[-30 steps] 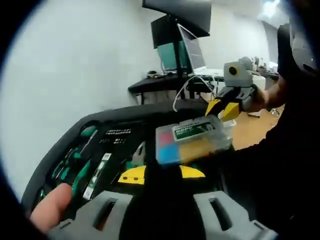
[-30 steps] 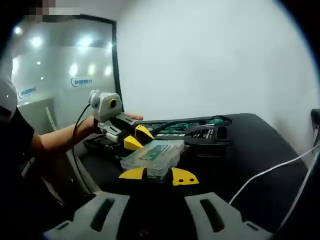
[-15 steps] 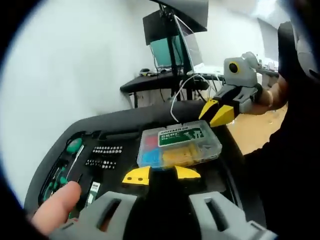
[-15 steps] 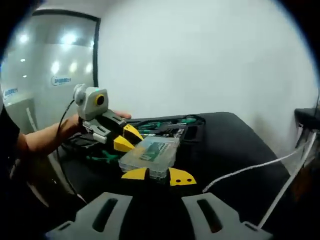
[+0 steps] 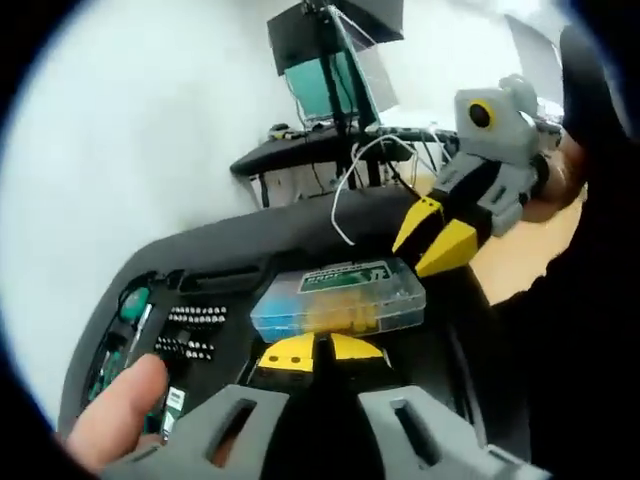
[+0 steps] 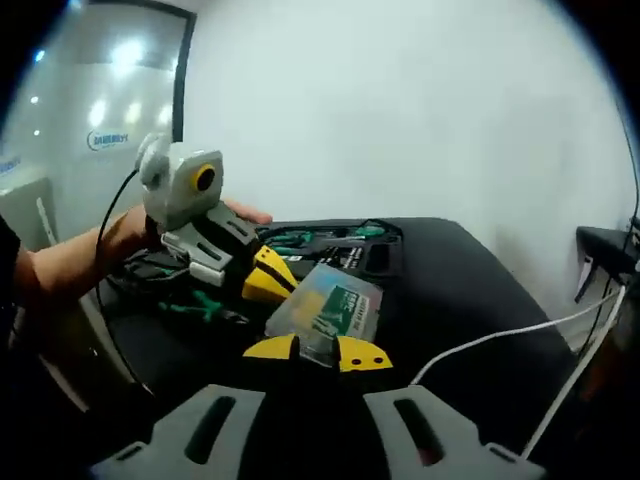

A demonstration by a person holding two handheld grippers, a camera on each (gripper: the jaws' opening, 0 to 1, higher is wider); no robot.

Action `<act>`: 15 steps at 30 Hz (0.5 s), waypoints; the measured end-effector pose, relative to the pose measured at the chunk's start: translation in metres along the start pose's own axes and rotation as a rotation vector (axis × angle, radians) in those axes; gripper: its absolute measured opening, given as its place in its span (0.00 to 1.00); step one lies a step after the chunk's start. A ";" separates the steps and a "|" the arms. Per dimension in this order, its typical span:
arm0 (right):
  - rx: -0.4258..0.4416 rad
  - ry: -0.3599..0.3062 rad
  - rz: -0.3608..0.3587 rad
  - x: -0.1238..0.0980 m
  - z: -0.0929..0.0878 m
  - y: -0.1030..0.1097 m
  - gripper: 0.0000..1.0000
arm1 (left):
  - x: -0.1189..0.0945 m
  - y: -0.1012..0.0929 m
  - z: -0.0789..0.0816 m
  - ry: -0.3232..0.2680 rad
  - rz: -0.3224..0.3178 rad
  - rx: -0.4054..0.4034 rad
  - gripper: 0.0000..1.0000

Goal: Pick up the tools and put them into their designated positions in the toolbox.

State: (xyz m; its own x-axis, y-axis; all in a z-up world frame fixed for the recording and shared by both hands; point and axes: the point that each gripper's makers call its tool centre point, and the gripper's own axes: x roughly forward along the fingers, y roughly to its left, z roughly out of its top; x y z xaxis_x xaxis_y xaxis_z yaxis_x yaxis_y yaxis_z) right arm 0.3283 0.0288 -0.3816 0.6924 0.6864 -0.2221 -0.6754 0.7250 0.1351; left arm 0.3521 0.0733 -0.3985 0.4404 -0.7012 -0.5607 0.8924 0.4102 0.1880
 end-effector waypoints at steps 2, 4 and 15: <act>0.080 -0.039 0.042 0.003 0.008 0.007 0.12 | 0.000 0.000 -0.001 -0.009 0.007 0.035 0.01; 0.192 -0.068 0.042 0.004 0.014 0.004 0.12 | -0.003 0.000 -0.001 -0.014 0.003 0.067 0.01; 0.089 0.000 0.016 0.020 0.011 0.013 0.05 | -0.001 0.001 0.004 0.031 0.007 0.023 0.01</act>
State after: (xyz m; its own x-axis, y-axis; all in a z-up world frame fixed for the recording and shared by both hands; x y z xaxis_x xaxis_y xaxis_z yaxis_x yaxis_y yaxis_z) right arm 0.3365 0.0528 -0.3740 0.6818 0.6978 -0.2196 -0.6609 0.7162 0.2242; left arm 0.3533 0.0720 -0.3947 0.4440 -0.6794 -0.5842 0.8913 0.4016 0.2103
